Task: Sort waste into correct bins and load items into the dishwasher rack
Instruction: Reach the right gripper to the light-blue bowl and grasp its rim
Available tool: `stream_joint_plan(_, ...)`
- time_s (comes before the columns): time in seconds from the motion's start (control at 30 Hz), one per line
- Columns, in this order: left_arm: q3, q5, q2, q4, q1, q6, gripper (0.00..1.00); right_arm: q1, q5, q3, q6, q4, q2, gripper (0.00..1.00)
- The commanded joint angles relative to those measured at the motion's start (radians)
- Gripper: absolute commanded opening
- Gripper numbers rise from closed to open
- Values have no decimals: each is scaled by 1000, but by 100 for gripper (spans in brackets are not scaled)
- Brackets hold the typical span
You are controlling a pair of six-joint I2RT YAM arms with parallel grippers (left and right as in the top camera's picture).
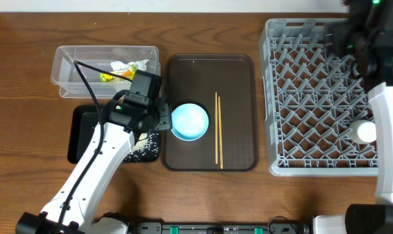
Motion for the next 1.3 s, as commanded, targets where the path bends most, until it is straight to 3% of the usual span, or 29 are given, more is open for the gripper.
stream_joint_plan(0.0, 5, -56, 2, -28, 35, -14, 58, 74, -296, -2, 105, -53, 39, 74)
stream_joint_plan(0.3, 5, -51, 2, -123, 235, -66, 58, 304, -306, -2, 167, -190, 171, 70)
stream_joint_plan(0.47, 5, -51, 2, -145, 292, -66, 58, 410, -305, -2, 192, -193, 278, 59)
stream_joint_plan(0.6, 5, -51, 2, -149, 300, -66, 58, 476, -305, -2, 280, -201, 380, 49)
stream_joint_plan(0.9, 5, -51, 2, -149, 300, -66, 58, 579, -305, -2, 330, -212, 533, 45)
stream_joint_plan(1.03, 5, -51, 2, -148, 300, -66, 58, 597, -289, -2, 360, -200, 543, 24)
stream_joint_plan(1.27, 5, -51, 2, -149, 300, -66, 58, 600, -230, -5, 406, -203, 548, 27)
